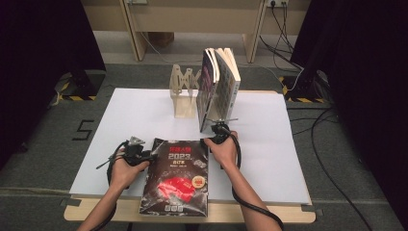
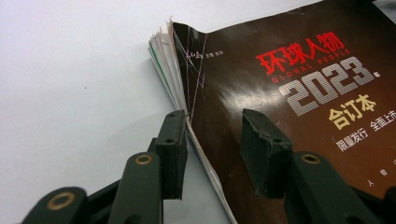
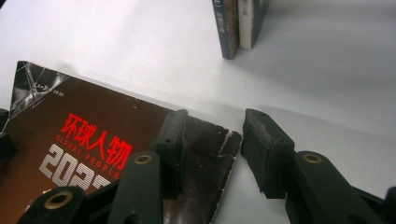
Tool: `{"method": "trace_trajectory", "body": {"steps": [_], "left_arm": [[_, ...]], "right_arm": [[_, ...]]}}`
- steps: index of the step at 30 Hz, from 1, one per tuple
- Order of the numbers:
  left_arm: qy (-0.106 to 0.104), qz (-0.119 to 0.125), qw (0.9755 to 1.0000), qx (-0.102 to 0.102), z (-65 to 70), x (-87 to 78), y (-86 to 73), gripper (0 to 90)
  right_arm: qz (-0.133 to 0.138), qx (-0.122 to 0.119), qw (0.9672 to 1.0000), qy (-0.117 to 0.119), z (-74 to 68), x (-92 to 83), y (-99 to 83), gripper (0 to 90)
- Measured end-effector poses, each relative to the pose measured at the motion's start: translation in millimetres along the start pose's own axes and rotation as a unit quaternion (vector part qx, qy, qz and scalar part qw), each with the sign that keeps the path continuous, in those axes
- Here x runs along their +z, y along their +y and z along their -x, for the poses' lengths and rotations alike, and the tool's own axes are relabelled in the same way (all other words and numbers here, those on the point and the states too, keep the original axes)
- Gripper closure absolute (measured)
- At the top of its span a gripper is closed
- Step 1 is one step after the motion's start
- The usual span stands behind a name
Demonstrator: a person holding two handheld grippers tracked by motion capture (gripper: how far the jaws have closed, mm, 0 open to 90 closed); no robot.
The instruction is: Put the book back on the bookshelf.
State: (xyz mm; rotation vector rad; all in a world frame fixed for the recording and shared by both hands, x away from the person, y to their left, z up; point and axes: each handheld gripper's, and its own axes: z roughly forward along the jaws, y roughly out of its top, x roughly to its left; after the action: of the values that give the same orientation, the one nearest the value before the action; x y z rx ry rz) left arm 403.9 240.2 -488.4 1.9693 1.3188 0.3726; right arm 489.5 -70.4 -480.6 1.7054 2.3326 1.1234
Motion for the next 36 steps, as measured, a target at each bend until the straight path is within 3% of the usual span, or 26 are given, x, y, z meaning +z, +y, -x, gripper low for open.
{"method": "trace_trajectory", "body": {"steps": [5,11,12,14,23,30,32,36], "left_arm": [[0.0,-0.001,1.0,-0.002,-0.7,0.4,-0.1,60.6],[0.0,-0.001,1.0,-0.001,-0.6,0.1,-0.7,61.5],[0.0,0.0,1.0,-0.005,-0.2,0.2,-0.9,62.0],[0.003,0.002,1.0,-0.006,0.4,0.2,-1.3,62.4],[0.011,0.003,0.9999,-0.002,3.3,0.2,-1.2,64.9],[0.009,0.001,1.0,-0.004,2.5,0.0,-1.0,65.0],[0.008,0.0,1.0,-0.003,2.6,-0.2,-1.0,65.0],[0.009,0.002,0.9999,-0.004,2.6,0.1,-1.2,65.0]], "right_arm": [[0.002,-0.003,1.0,-0.003,-1.5,0.7,-0.2,61.2],[0.007,0.019,0.9996,0.017,0.0,-4.4,2.0,61.9],[0.014,0.028,0.999,0.031,-0.9,-11.0,3.4,62.2],[0.018,0.028,0.9987,0.038,-0.9,-12.8,3.1,62.2],[-0.012,0.037,0.9981,0.048,7.8,-13.4,-5.4,62.1],[-0.017,0.045,0.9974,0.054,8.1,-11.0,-10.1,61.7],[-0.022,0.055,0.9958,0.07,8.6,-10.0,-12.2,61.8],[-0.024,0.06,0.9948,0.079,9.4,-10.4,-13.9,62.3]]}}
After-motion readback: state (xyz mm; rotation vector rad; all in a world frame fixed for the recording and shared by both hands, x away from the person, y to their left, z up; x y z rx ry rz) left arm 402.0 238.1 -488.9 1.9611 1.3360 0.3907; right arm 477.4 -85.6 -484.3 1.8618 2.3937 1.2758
